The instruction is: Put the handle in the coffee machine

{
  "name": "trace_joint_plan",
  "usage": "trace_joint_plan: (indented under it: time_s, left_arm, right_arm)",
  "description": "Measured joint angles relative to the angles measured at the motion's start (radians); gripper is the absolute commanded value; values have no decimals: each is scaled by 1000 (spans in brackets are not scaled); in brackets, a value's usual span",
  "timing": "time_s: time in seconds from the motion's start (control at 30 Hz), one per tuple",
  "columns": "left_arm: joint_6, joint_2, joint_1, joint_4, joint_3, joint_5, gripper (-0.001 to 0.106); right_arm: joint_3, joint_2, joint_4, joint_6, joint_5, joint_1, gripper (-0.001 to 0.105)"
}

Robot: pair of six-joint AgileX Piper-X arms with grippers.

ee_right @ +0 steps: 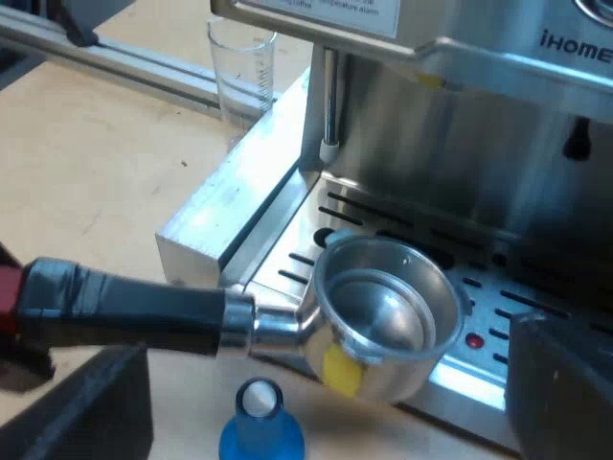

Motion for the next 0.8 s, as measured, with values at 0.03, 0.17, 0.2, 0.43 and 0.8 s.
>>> trace_joint_plan:
  time_s: [0.03, 0.17, 0.2, 0.43, 0.8]
  left_arm:
    - [14, 0, 0, 4, 0, 0, 0]
    - [24, 2, 0, 11, 0, 0, 0]
    - [24, 3, 0, 11, 0, 0, 0]
    - [34, 51, 0, 5, 0, 1, 0]
    - [64, 105, 34, -55, 0, 1, 0]
  right_arm:
    - [0, 10, -18, 0, 10, 0, 77]
    - [0, 31, -68, 0, 31, 0, 77]
    - [0, 33, -72, 0, 32, 0, 77]
    - [0, 34, -89, 0, 41, 0, 77]
    - [0, 34, -98, 0, 53, 0, 77]
